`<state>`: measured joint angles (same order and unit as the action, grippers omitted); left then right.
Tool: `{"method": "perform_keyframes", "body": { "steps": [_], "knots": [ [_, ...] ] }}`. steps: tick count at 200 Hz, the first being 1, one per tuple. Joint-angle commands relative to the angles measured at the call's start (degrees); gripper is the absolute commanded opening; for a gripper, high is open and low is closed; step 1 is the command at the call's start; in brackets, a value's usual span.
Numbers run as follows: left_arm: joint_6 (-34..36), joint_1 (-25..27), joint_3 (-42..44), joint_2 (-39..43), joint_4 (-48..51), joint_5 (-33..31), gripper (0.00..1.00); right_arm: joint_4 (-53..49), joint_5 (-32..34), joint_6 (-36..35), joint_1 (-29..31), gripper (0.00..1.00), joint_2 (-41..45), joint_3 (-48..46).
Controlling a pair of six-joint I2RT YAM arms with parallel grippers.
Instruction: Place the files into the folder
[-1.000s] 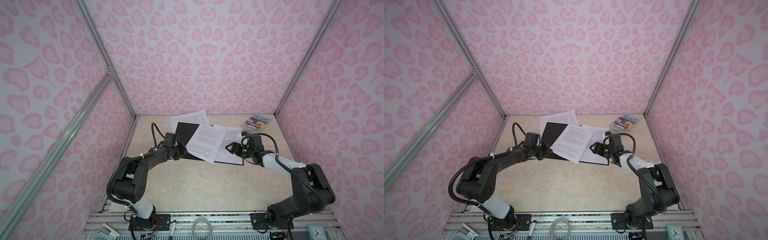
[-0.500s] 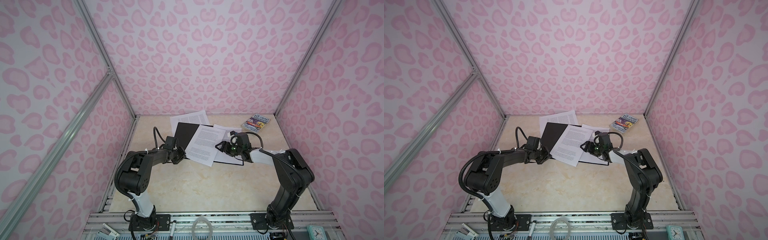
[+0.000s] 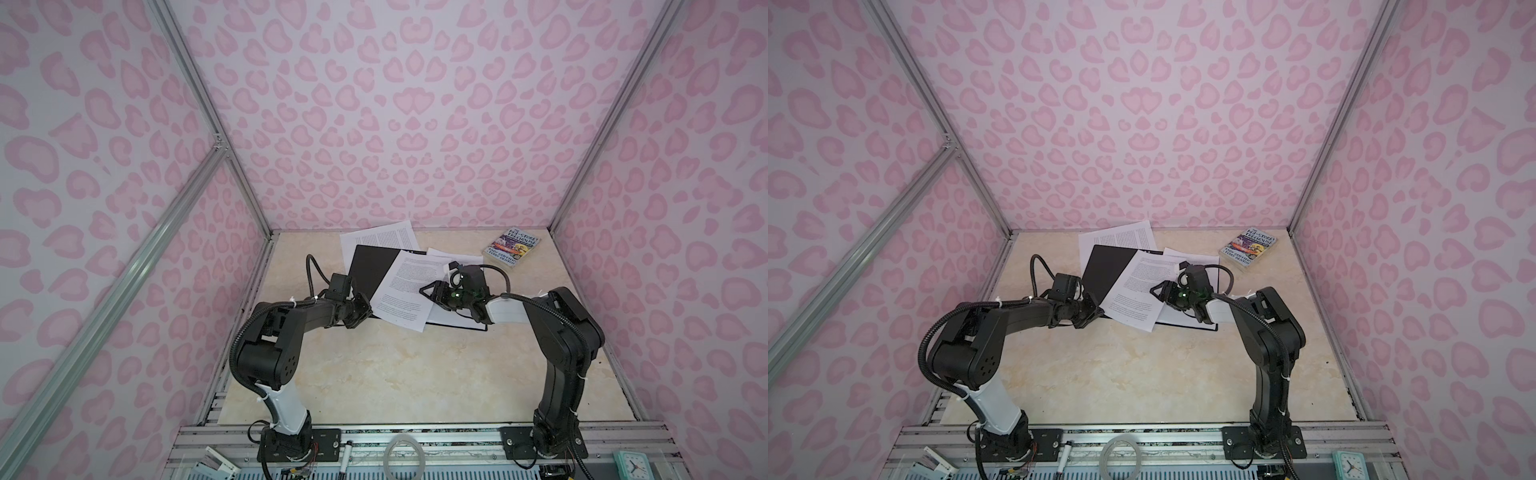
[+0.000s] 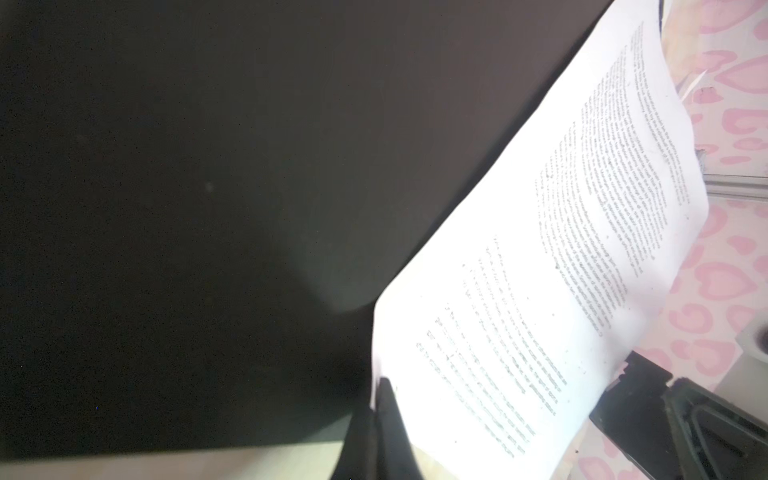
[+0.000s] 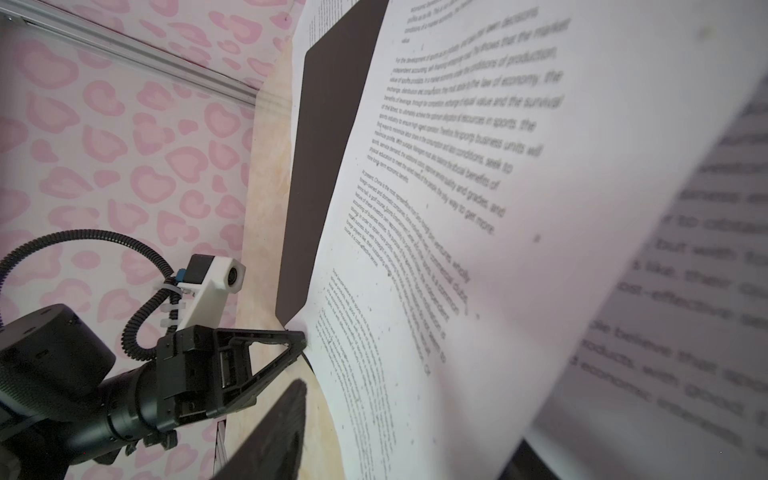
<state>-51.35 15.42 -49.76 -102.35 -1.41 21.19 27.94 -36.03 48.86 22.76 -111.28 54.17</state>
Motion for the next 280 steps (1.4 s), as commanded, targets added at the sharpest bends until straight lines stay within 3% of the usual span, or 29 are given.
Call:
{"method": "perform_keyframes", "body": {
  "steps": [1, 48, 75, 90, 95, 117, 128, 147, 160, 185, 217, 247, 280],
  "knots": [
    [0.2, 0.0, 0.3, -0.6, 0.3, -0.4, 0.03, 3.6, -0.1, 1.5, 0.2, 0.55, -0.2, -0.4],
    [-0.2, 0.0, 0.6, -0.6, -0.6, 0.6, 0.03, 6.6, 2.1, 4.3, 0.4, 0.36, -0.3, -2.2],
    [0.1, 0.0, 0.8, -0.2, -1.7, 1.7, 0.03, 3.4, 4.3, 4.4, 0.7, 0.13, -0.5, -1.7],
    [0.5, 0.0, 1.0, 0.6, -2.3, 2.2, 0.08, -0.2, 6.7, 3.2, 0.7, 0.00, 0.7, -1.7],
    [0.6, 0.0, 1.2, 1.0, -2.8, 2.3, 0.11, -1.3, 7.2, 2.6, 0.7, 0.00, 1.3, -1.6],
    [1.0, 0.0, 3.2, 4.5, -6.7, 3.5, 0.35, -9.0, 9.0, -2.5, 0.6, 0.00, 5.6, -0.8],
    [1.3, 0.0, 5.3, 7.5, -12.3, 4.9, 0.60, -13.0, 8.8, -5.3, 0.2, 0.00, 7.8, -0.2],
    [2.1, 1.0, 9.8, 14.2, -20.6, 5.0, 0.88, -20.2, 5.1, -8.7, -1.5, 0.00, 10.8, 1.5],
    [4.2, 2.1, 11.2, 18.8, -21.3, 2.9, 1.00, -26.5, 3.7, -12.0, -3.1, 0.00, 13.4, 2.5],
    [6.3, 3.1, 13.0, 24.4, -21.2, -0.3, 0.98, -41.1, 8.0, -21.6, -7.8, 0.00, 19.0, 4.1],
    [5.8, 3.2, 12.2, 22.9, -20.9, 1.0, 0.98, -56.3, 17.3, -31.4, -14.3, 0.00, 18.5, 7.8],
    [4.1, 3.2, 11.5, 19.2, -23.3, 4.4, 0.98, -62.7, 26.6, -35.4, -13.5, 0.00, 12.9, 13.5],
    [3.6, 3.3, 11.9, 18.8, -25.2, 5.9, 0.98, -62.4, 25.1, -36.5, -14.6, 0.00, 11.6, 15.9]
  ]
}}
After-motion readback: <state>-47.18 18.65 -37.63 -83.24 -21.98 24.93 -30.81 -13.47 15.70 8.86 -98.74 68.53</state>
